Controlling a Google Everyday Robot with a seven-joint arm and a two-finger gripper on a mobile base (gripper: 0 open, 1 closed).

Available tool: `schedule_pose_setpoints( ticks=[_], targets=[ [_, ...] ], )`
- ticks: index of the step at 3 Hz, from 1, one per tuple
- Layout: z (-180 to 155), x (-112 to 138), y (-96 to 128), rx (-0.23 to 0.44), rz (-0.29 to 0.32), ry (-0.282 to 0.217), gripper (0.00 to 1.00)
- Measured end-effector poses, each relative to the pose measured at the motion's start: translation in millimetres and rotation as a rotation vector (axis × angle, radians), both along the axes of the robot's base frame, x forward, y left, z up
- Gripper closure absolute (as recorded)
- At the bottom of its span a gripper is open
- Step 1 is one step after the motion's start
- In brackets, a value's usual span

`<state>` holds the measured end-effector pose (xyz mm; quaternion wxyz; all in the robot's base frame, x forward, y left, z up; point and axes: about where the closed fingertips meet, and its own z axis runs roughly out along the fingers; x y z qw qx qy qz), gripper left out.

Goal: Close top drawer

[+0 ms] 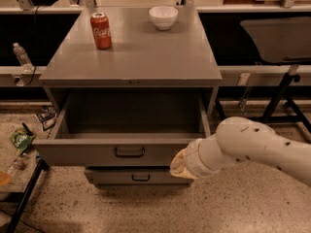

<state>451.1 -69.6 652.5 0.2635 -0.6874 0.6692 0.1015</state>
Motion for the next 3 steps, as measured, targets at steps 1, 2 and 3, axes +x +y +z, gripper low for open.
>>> schedule_pose_setpoints(
  ticks=[1,2,3],
  targets=[
    [-17,25,14,0.015,-0.001,-0.079,1.0],
    [-18,42,20,0.01,-0.009,-0.162,1.0],
    [-16,55,21,-0.01,-0.036,-0.222,1.0]
  ],
)
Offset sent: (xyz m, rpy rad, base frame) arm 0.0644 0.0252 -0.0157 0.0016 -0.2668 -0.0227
